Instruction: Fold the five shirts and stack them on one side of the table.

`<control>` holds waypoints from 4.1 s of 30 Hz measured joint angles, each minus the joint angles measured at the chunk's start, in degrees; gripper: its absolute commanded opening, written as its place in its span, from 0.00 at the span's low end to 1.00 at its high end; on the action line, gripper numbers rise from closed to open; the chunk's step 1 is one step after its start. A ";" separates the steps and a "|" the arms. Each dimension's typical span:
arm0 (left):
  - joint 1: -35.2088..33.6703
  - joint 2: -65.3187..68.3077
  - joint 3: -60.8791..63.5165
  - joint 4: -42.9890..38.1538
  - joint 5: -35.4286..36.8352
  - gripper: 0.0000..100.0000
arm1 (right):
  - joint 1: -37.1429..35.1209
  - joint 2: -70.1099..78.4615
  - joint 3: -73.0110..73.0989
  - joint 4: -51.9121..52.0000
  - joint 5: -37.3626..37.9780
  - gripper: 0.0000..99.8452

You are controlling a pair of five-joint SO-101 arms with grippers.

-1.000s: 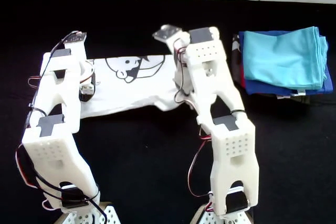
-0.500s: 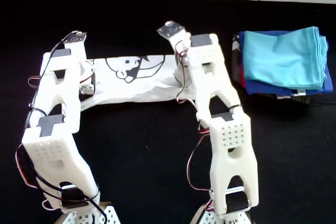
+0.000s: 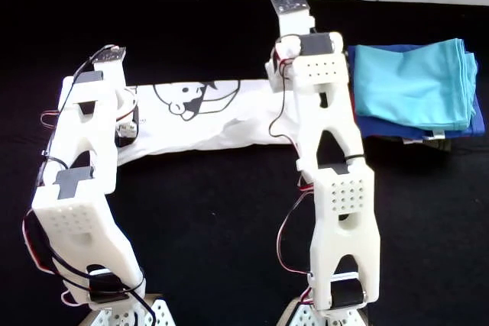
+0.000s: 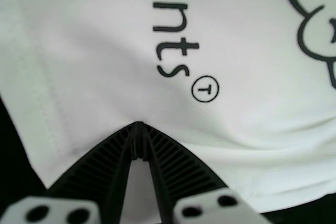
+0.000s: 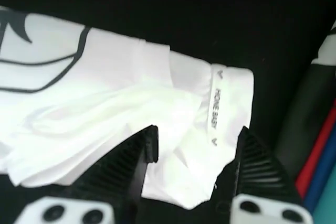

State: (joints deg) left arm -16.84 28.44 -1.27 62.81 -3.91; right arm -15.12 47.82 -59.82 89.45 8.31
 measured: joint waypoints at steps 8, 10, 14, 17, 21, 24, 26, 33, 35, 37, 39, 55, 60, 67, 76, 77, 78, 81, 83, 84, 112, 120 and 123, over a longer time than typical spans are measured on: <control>0.00 0.00 0.00 0.00 0.00 0.01 | -3.25 -0.09 -3.52 10.55 2.81 0.01; 0.00 0.00 0.00 0.00 0.00 0.01 | -3.43 -0.09 -3.25 10.73 3.60 0.01; 0.00 0.00 0.00 -0.09 0.00 0.01 | -4.13 -0.09 -0.26 10.73 4.22 0.01; 0.00 0.00 0.00 -0.18 0.00 0.01 | -3.87 -0.09 4.31 9.93 6.24 0.01; 0.00 0.00 0.00 -0.18 0.00 0.01 | 0.79 -0.09 8.79 2.64 7.74 0.01; 0.00 0.00 0.00 -0.18 0.00 0.01 | 5.36 0.00 9.67 -3.52 7.91 0.01; 0.00 0.00 0.00 -0.18 0.00 0.01 | 7.12 0.00 9.76 -5.89 7.91 0.01; 0.00 0.00 0.00 -0.18 0.00 0.01 | 7.12 0.00 10.11 -6.77 7.91 0.01; 0.00 0.00 0.00 -0.18 0.00 0.01 | 6.59 0.00 9.76 -5.98 7.91 0.01; 0.00 0.00 0.00 -0.18 0.00 0.01 | 5.80 0.00 7.38 -4.31 7.91 0.01; 0.00 0.00 0.00 -0.18 0.00 0.01 | 4.40 -0.53 4.40 -2.46 7.91 0.01; 0.00 0.00 0.00 -0.18 0.00 0.01 | -10.90 5.19 0.88 -1.49 7.91 0.01; 0.00 0.00 0.00 -0.18 0.00 0.01 | -10.99 8.62 0.97 -11.08 7.91 0.01; 0.00 0.00 0.00 -0.18 0.00 0.01 | -10.99 11.43 1.05 -13.89 7.91 0.01; 0.00 0.00 0.00 -0.18 0.00 0.01 | -13.27 8.79 -9.32 -3.34 7.91 0.01; 0.00 0.00 0.00 -0.18 0.00 0.01 | -14.59 8.53 -10.11 -2.73 7.91 0.01; 0.00 0.00 0.00 -0.18 0.00 0.01 | -15.91 8.53 -10.46 -2.46 7.91 0.01; 0.00 0.00 0.00 -0.18 0.00 0.01 | -19.43 8.79 -10.46 -1.93 7.91 0.01; 0.00 0.00 0.00 -0.18 0.00 0.01 | -21.01 9.93 -11.08 -1.93 7.91 0.01; 0.00 0.00 0.00 -0.18 0.00 0.01 | -21.63 10.90 -11.16 -1.93 7.91 0.01; 0.00 0.00 0.00 -0.53 0.00 0.01 | -18.29 15.82 -34.55 10.99 7.91 0.01; 0.00 -5.27 -1.93 9.05 -0.09 0.01 | -13.10 0.53 -26.20 10.99 7.91 0.01; -0.44 -8.35 -1.93 11.43 -0.18 0.04 | -9.93 -8.88 -13.01 10.99 7.91 0.01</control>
State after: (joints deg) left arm -17.27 20.09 -3.21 74.24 -4.09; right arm -25.05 38.95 -72.84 100.44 16.22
